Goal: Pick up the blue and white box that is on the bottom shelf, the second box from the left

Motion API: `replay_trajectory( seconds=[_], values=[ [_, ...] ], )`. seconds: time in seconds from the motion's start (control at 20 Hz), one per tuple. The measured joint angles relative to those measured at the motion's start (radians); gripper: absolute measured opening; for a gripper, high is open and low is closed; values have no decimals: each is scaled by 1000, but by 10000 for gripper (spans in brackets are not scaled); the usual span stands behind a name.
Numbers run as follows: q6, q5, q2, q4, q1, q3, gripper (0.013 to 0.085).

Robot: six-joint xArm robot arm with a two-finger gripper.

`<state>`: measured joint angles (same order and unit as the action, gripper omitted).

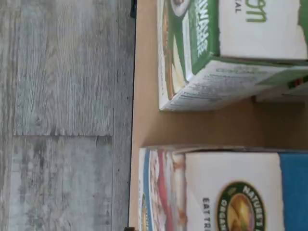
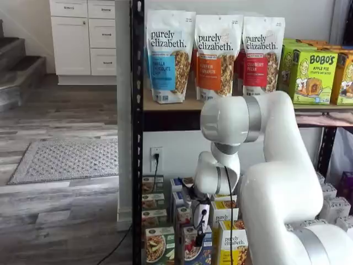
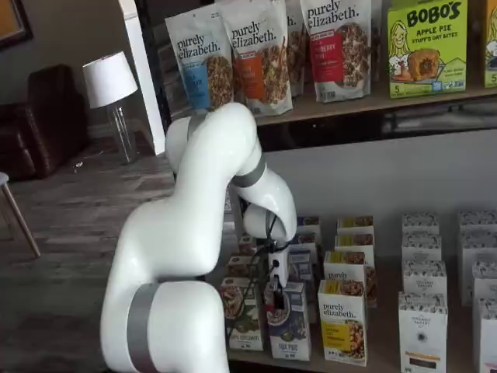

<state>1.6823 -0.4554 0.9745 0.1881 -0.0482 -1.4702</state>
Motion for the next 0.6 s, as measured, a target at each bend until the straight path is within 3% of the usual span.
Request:
replay_trajectory(
  seconds=[0.15, 0.6],
  values=[
    [-26, 0, 8, -25, -4, -3, 850],
    [-48, 29, 21, -43, -12, 6, 850]
  ],
)
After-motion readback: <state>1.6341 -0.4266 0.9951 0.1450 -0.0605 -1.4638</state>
